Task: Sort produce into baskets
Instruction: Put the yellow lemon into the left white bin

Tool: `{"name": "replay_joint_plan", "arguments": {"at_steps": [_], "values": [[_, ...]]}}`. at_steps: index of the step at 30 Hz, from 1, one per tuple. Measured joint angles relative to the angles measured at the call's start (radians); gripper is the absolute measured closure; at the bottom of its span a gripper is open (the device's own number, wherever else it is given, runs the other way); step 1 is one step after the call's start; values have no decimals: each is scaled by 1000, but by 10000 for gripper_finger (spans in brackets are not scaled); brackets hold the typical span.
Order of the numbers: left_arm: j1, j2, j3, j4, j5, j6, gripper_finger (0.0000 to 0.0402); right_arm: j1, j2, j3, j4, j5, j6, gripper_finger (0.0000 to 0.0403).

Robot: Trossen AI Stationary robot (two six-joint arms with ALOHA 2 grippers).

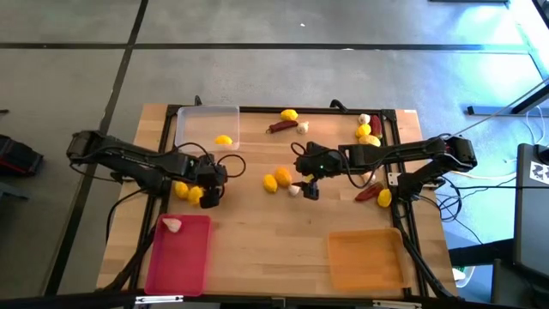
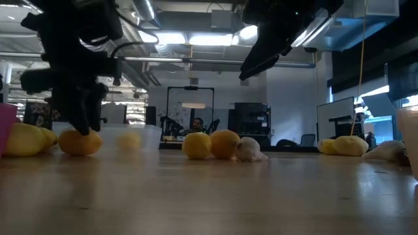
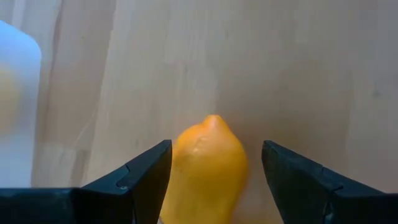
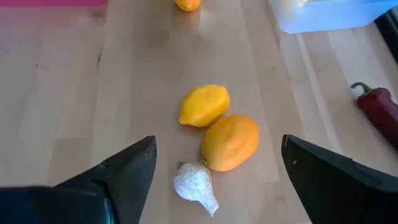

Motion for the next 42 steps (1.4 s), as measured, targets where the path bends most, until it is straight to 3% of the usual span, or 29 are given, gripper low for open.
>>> {"name": "replay_joint_plan", "arguments": {"at_steps": [8, 13, 18, 24, 29, 42], "values": [[44, 0, -6, 14, -47, 73, 156, 0, 0, 0, 26, 9, -23, 65], [64, 1, -6, 14, 51, 70, 157, -1, 0, 0, 26, 9, -24, 65], [85, 2, 8, 22, 50, 33, 157, -1, 1, 0, 26, 9, -24, 65], [88, 2, 126, -152, 50, -59, 157, -1, 1, 0, 26, 9, -26, 65], [95, 5, 140, -268, 47, -105, 157, -1, 1, 0, 26, 9, -26, 65], [87, 180, 139, -287, 66, -89, 157, 0, 1, 0, 16, 9, -26, 65]]}}
